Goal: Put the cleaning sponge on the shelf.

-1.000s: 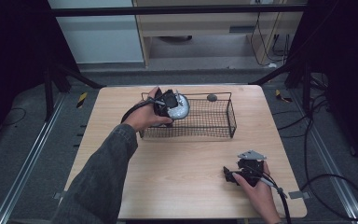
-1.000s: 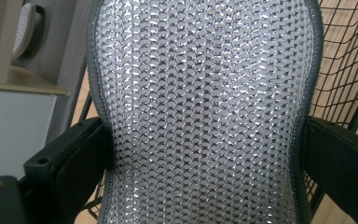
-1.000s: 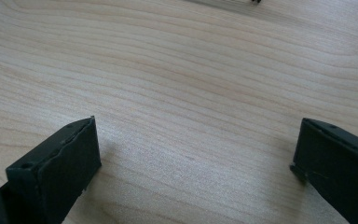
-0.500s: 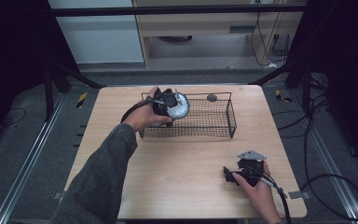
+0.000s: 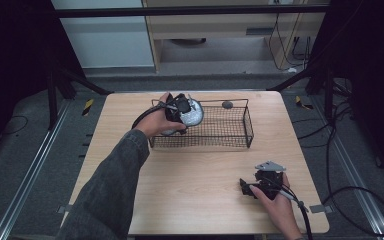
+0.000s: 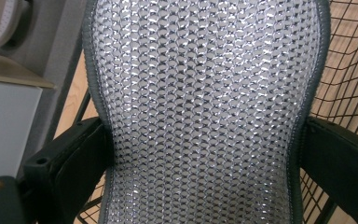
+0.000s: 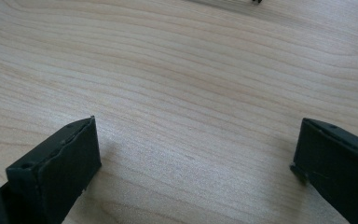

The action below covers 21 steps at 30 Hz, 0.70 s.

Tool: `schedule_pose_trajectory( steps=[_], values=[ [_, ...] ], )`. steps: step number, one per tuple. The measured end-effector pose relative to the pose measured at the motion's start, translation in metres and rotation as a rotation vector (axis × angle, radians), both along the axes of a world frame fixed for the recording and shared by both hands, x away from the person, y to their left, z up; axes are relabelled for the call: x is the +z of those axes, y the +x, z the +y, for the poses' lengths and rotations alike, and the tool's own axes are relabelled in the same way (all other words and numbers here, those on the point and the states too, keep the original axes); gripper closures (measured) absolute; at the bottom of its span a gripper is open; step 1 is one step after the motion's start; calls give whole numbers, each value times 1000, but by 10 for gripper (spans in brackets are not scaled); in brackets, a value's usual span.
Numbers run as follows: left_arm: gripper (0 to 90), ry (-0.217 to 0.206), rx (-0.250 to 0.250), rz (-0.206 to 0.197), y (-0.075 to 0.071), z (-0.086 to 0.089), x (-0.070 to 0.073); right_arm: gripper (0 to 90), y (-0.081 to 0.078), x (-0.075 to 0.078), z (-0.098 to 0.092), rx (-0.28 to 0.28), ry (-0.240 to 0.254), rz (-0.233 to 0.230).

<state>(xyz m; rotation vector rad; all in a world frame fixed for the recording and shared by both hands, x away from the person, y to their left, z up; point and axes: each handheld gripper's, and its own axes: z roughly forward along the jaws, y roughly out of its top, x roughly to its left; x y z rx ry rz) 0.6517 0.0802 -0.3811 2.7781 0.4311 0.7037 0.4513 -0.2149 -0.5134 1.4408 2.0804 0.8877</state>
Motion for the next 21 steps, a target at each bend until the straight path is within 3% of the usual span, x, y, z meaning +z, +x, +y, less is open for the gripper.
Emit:
schedule_pose_trajectory(
  steps=[4, 7, 11, 12, 13, 21],
  values=[
    [23, -6, 1, -12, 1, 0, 3, 6, 0, 0, 0, 1, 1, 0],
    [30, 2, -9, 21, -1, -2, 0, 6, 0, 0, 0, 1, 1, 0],
    [41, 12, -9, 27, -1, -3, -2, 6, 0, 0, 0, 1, 0, 0],
    [110, 12, -12, 29, -2, -4, -2, 6, 0, 0, 0, 1, 1, 0],
    [148, 7, -17, 19, -1, -4, 0, 6, 0, 0, 0, 1, 1, 0],
    [175, -44, -26, 14, -3, -3, 7, 6, 0, 0, 0, 1, 1, 0]
  ],
)
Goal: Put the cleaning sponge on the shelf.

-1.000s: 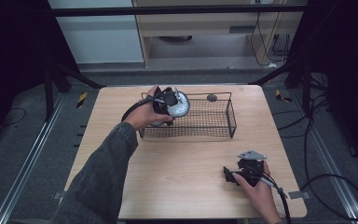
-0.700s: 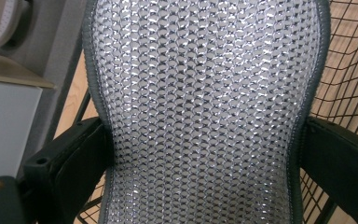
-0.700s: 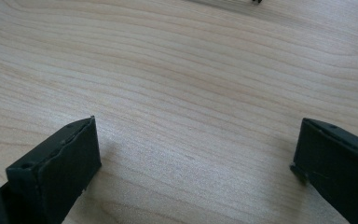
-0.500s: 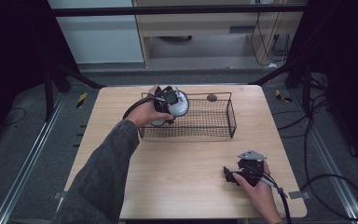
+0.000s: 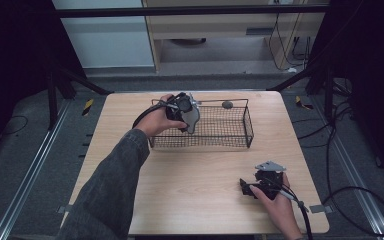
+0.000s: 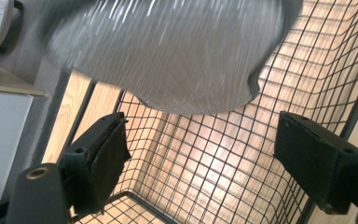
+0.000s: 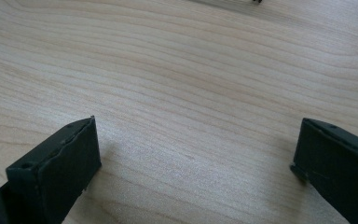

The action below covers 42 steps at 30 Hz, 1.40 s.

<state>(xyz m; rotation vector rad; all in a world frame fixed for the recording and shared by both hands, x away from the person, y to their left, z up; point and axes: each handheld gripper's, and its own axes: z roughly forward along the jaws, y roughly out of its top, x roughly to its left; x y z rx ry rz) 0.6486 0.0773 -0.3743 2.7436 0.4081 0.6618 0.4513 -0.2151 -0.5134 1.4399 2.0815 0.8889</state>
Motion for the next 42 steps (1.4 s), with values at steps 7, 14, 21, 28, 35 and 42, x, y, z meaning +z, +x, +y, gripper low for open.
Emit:
schedule_pose_trajectory(
  steps=[7, 14, 21, 28, 35, 42],
  values=[
    [172, -15, -6, 5, -3, -1, 2, 6, 0, 0, 0, -1, 1, 2],
    [169, -46, -11, 4, -8, -2, 3, 6, 0, 0, 0, -1, 1, 2],
    [162, -60, -18, -4, -17, -3, 2, 6, 0, 0, 0, -2, 1, 3],
    [107, -70, -15, -12, -26, -4, 2, 6, 0, 0, 0, -2, 1, 2],
    [71, -97, 0, -30, -37, -5, 6, 6, 0, 0, 0, -3, 2, 2],
    [51, -136, 33, -29, -47, -4, 7, 6, 0, 0, 0, -4, 1, 3]
  ],
)
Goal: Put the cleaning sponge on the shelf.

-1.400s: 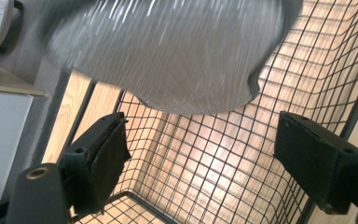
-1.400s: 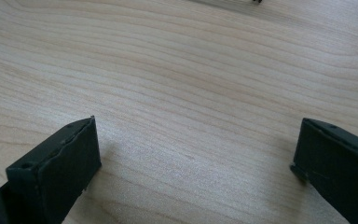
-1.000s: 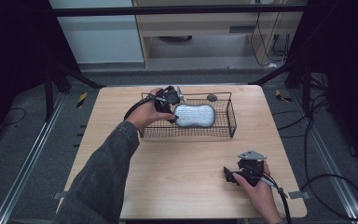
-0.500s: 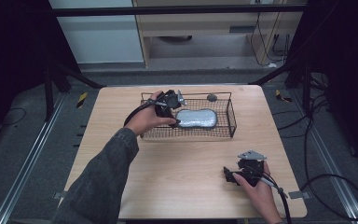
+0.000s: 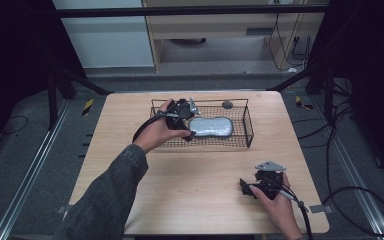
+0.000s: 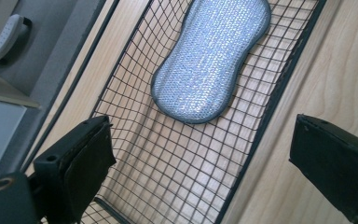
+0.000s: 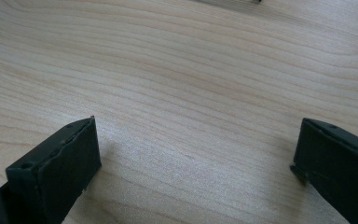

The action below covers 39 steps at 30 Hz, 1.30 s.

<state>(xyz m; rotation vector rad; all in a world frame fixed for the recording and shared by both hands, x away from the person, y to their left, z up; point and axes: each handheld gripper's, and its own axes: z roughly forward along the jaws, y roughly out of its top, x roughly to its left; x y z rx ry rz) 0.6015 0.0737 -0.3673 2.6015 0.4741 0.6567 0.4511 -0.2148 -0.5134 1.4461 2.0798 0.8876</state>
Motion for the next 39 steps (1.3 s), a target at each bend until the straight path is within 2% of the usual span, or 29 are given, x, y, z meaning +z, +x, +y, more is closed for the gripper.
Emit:
schedule_pose_trajectory(
  steps=[5, 9, 10, 12, 16, 18, 20, 23, 26, 39],
  values=[
    [46, -22, 10, 3, -7, 0, 1, 5, 0, 0, 0, 1, -1, 1],
    [40, -55, 41, 4, -13, 1, 3, 6, 0, 0, 0, 2, -1, 0],
    [40, -88, 60, 11, -18, 3, 2, 5, 0, 0, 0, 2, -1, 0],
    [40, -102, 73, 12, -24, 5, 1, 4, 0, 0, 0, 2, -4, 1],
    [39, -111, 77, 24, -33, 7, 0, 5, 0, 0, 0, 0, -3, 0],
    [39, -113, 83, 8, -41, 9, 0, 4, 0, 0, 0, -2, 1, 2],
    [38, -137, 81, 13, -50, 13, 0, 4, 0, 0, 0, -2, 0, 2],
    [39, -135, 77, 9, -57, 15, -1, 5, 0, 0, 0, -1, 4, 2],
    [39, -142, 81, 3, -69, 21, -6, 4, 0, 0, 0, -1, 2, 2],
    [41, -181, 109, 4, -101, 37, -23, 5, 0, 0, 0, -2, 2, 2]
  ],
)
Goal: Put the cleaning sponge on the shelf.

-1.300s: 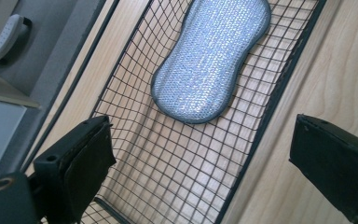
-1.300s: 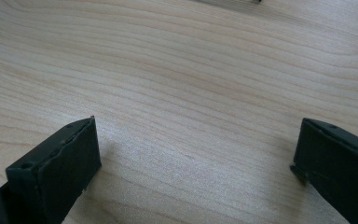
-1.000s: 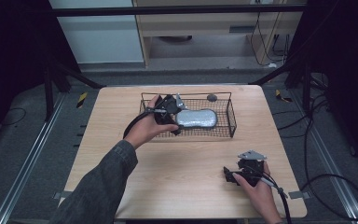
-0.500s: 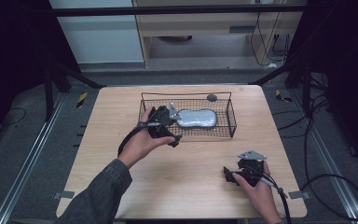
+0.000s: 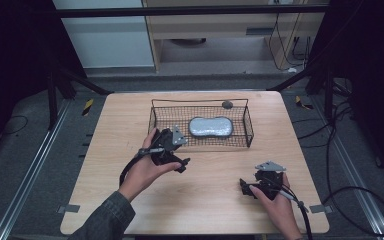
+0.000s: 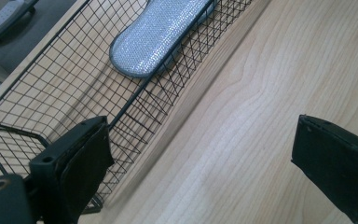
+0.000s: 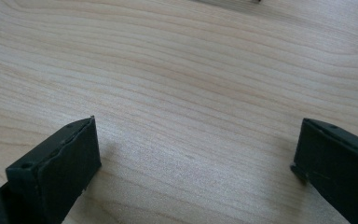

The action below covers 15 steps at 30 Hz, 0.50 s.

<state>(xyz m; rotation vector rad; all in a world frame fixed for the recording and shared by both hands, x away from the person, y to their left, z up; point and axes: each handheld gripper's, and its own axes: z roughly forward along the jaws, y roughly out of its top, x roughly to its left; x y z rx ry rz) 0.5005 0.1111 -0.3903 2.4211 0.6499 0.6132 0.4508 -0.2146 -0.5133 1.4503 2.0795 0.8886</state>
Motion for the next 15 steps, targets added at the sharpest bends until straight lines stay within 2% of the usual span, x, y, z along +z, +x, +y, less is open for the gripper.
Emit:
schedule_pose_trajectory(
  steps=[4, 8, 15],
  values=[
    [42, 5, 8, 1, -6, 3, -5, 5, 0, 0, 0, 0, 0, 0],
    [42, -2, 25, 13, -16, 12, -15, 5, 0, 0, 0, 0, 0, 0],
    [43, -24, 56, 33, -24, 27, -30, 5, 0, 0, 0, -1, -1, 0]
  ],
)
